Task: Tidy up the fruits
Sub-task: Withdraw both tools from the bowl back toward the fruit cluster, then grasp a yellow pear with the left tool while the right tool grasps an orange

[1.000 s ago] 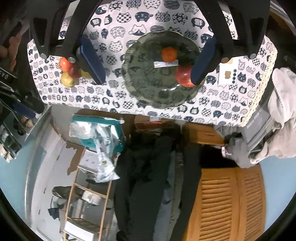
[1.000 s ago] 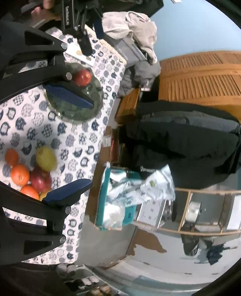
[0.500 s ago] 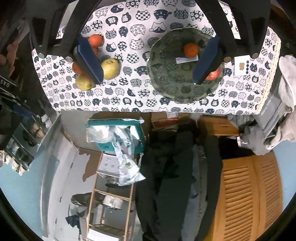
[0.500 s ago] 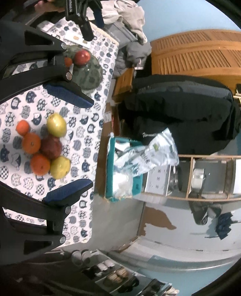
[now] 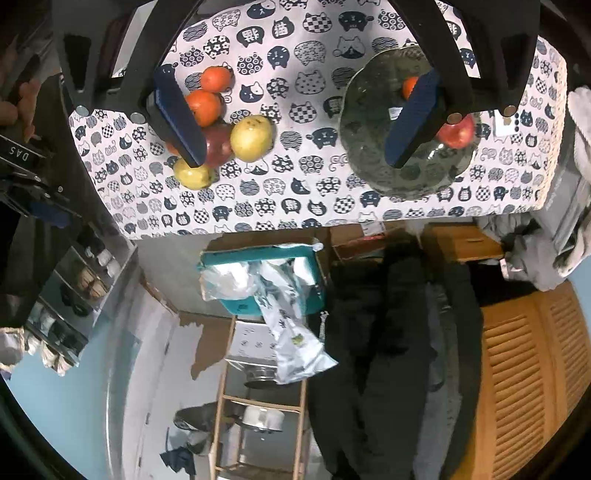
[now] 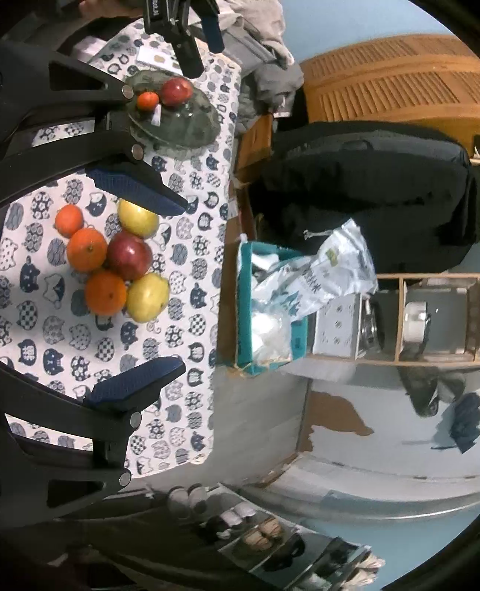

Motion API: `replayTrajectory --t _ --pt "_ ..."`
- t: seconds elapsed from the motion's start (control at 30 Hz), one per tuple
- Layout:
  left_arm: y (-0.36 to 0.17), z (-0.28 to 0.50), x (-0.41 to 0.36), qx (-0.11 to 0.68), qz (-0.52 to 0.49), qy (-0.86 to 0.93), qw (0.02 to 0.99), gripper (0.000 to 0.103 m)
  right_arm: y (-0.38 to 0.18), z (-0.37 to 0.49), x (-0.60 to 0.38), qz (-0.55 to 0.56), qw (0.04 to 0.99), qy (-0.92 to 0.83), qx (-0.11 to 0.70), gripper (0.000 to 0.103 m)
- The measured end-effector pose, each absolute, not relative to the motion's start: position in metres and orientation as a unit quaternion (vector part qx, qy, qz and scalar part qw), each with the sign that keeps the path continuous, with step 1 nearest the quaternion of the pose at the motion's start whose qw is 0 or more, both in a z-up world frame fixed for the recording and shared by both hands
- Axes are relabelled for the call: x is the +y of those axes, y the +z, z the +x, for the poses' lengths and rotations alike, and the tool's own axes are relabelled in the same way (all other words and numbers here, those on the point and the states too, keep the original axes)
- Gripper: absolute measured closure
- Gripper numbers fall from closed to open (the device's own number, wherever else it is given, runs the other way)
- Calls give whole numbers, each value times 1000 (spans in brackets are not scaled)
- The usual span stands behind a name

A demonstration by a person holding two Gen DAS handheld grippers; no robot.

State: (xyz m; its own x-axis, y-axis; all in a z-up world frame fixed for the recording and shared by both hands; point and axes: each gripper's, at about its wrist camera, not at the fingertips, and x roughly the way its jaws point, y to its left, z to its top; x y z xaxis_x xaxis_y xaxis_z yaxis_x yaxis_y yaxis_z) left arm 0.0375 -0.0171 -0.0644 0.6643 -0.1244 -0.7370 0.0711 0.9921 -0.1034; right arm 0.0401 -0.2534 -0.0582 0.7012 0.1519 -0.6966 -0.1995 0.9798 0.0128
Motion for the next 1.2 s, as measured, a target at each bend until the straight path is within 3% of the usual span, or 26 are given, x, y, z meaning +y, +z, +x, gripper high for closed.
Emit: replayTrajectory --t 1.2 --pt "-207 107 -77 537 41 -67 840 5 -232 102 -264 -6 807 92 583 24"
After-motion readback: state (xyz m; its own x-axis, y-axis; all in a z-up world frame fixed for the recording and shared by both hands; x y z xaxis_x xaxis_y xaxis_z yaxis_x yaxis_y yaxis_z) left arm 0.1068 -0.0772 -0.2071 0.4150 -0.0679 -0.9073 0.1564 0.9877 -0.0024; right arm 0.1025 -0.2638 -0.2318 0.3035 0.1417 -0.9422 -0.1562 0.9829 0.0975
